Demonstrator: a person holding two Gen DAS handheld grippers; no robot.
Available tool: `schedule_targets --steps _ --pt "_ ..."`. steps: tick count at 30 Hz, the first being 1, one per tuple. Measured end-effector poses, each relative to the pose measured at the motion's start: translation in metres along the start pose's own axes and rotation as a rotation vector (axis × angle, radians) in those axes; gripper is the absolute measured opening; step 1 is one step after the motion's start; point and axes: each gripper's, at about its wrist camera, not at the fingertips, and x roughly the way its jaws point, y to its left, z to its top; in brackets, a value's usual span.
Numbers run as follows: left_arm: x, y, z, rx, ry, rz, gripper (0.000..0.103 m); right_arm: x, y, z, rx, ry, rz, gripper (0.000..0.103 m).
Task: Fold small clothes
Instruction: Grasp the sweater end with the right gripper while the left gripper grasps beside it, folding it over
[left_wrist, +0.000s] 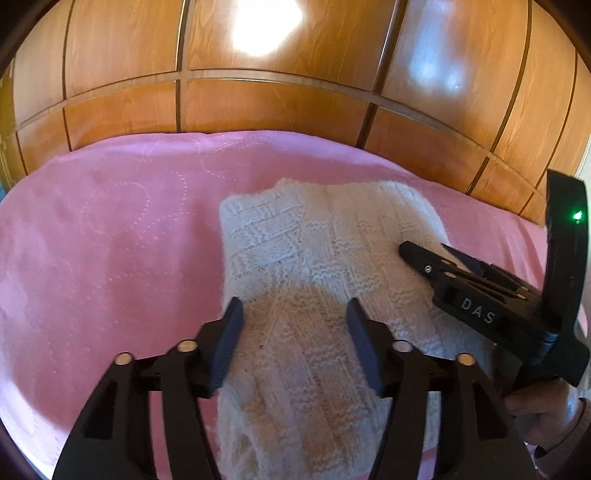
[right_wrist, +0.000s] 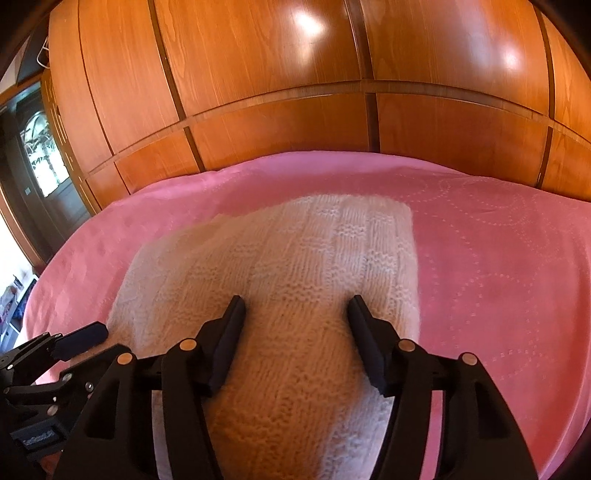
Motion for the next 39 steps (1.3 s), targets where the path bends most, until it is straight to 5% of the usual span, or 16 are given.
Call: schedule_targets --steps 11,18,23,28,30,32,35,39 --pt "-0.014 0.006 0.0 0.0 -0.029 0.04 0.062 -0.008 0.004 0.009 -0.006 0.025 0.067 0.1" --pt "0.0 0.035 0.0 -0.068 0.028 -0.026 0.067 -0.019 -0.038 0.006 0.158 0.074 0.166 0.101" --pt "0.027 0.063 0.003 -0.21 0.126 -0.219 0.072 -0.008 -0.074 -0.009 0.329 0.152 0.334 0.101" --pt "0.06 0.085 -0.003 -0.36 0.195 -0.392 0.072 0.004 -0.075 -0.018 0.362 0.19 0.45 0.101" --pt "0.064 0.088 -0.007 -0.383 0.181 -0.439 0.058 0.007 -0.071 -0.019 0.359 0.192 0.455 0.1" --pt "0.063 0.084 -0.009 -0.38 0.18 -0.46 0.043 0.007 -0.064 -0.016 0.338 0.212 0.433 0.086" --pt "0.056 0.077 -0.009 -0.359 0.169 -0.487 0.035 -0.005 -0.059 -0.011 0.315 0.203 0.41 0.071" --pt "0.034 0.058 -0.005 -0.317 0.142 -0.512 0.034 -0.046 -0.054 -0.008 0.286 0.128 0.423 0.066"
